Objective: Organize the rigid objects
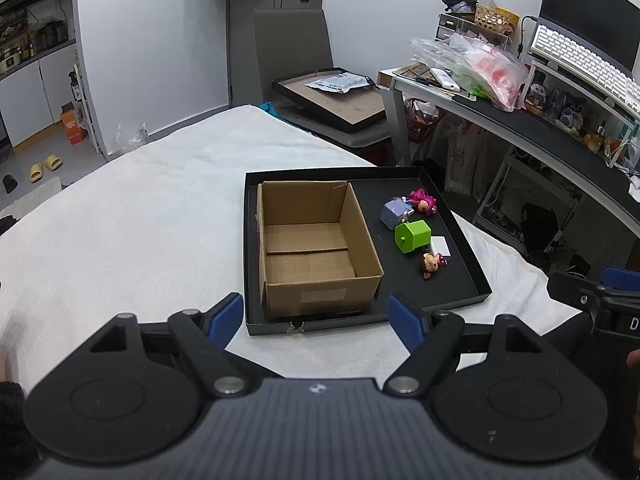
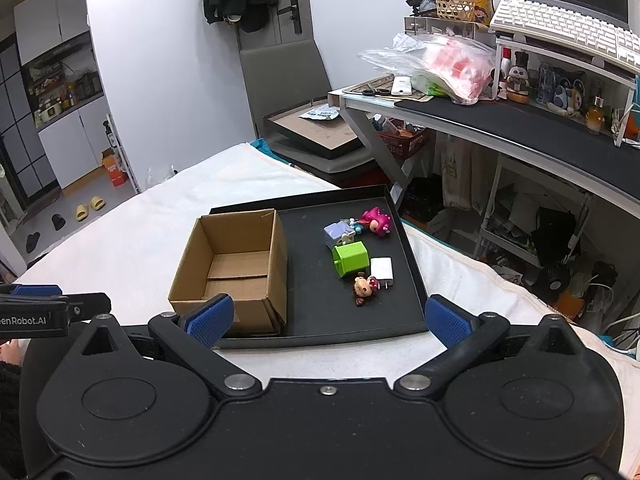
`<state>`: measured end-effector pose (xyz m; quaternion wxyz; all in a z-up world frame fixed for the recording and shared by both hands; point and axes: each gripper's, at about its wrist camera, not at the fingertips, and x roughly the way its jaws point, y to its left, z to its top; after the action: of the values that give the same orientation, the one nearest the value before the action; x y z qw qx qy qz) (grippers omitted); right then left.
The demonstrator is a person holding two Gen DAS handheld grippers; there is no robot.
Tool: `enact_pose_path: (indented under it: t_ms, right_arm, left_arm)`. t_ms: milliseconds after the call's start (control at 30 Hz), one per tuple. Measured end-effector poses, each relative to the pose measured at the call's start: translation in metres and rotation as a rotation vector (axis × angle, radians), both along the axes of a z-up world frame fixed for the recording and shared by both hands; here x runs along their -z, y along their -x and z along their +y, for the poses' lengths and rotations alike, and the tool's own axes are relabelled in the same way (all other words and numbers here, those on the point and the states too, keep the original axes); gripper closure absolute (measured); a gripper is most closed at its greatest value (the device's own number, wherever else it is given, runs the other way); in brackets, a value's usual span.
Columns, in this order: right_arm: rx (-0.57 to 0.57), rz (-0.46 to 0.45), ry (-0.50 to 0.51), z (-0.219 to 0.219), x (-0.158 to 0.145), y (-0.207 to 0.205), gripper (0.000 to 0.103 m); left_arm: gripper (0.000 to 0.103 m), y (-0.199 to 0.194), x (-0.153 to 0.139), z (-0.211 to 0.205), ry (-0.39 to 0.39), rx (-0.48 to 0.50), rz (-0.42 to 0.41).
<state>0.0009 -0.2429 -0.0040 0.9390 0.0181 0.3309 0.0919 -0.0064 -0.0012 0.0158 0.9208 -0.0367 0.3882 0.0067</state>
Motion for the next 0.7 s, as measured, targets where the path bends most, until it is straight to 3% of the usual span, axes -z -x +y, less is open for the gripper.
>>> enact_pose_path:
  t_ms: [700]
  right_arm:
    - [-0.004, -0.006, 0.017, 0.0062, -0.0026, 0.001, 0.0]
  left_arm:
    - [0.025, 0.0034, 0.0023, 0.0066, 0.01, -0.016, -0.004]
